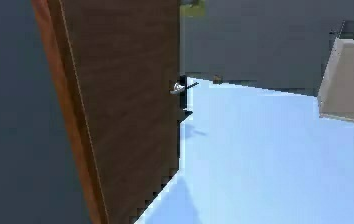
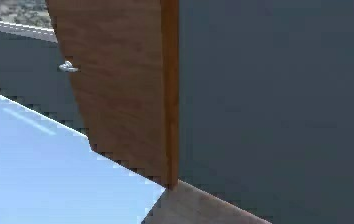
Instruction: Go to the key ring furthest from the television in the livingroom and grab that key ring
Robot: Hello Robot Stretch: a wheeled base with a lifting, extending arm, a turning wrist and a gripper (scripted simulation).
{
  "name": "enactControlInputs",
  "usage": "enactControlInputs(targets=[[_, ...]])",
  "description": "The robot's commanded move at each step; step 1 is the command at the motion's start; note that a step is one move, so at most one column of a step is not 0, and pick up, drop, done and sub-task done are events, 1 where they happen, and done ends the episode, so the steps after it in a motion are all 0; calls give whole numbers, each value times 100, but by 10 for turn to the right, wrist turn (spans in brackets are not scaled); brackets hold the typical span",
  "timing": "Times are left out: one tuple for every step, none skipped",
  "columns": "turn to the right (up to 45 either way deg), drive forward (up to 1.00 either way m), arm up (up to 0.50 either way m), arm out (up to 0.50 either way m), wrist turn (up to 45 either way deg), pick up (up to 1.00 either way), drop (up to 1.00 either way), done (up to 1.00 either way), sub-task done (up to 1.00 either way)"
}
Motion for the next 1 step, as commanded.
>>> enactControlInputs(targets=[[-450, 0, 0, 0, 0, 0, 0, 0, 0]])
